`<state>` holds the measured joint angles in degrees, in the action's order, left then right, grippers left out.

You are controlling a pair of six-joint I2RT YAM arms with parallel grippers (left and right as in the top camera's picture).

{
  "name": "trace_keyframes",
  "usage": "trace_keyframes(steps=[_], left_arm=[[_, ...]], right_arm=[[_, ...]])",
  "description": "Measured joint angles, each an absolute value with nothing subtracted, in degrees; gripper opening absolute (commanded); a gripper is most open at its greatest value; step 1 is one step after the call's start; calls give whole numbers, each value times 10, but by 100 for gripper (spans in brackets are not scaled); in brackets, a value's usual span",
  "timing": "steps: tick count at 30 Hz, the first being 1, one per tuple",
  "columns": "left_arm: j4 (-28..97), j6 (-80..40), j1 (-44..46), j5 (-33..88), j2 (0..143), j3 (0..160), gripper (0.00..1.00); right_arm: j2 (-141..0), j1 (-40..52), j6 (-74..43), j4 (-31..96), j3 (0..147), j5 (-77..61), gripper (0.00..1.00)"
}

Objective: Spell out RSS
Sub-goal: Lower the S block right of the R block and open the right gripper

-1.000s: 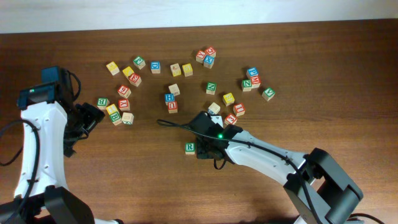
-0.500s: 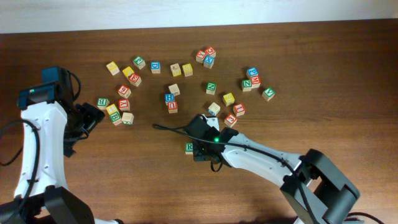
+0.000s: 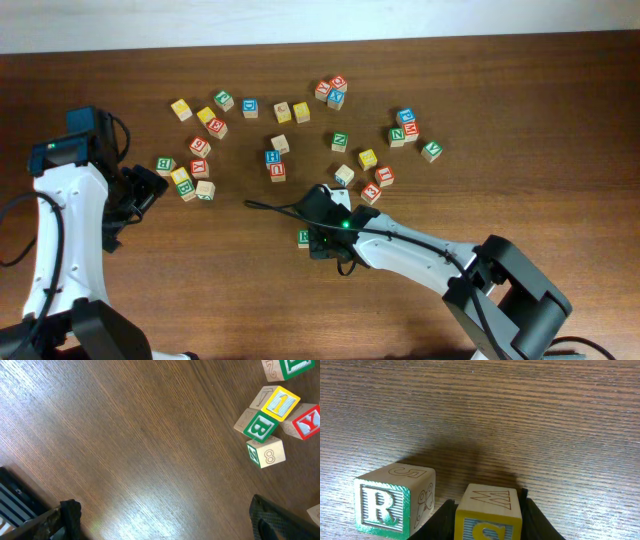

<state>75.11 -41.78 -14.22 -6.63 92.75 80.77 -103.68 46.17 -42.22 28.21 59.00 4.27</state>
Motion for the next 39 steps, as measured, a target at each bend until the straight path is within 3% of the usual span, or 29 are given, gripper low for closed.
trace_keyframes(steps=[20, 26, 39], left_arm=[[751, -418, -142, -66, 927, 808, 99], [751, -418, -142, -66, 927, 808, 99], [751, -418, -142, -66, 927, 808, 99]], right_arm=[[-1037, 447, -420, 281, 590, 34, 39], [-1037, 428, -387, 240, 590, 27, 47], [-1037, 416, -342, 262, 645, 18, 47]])
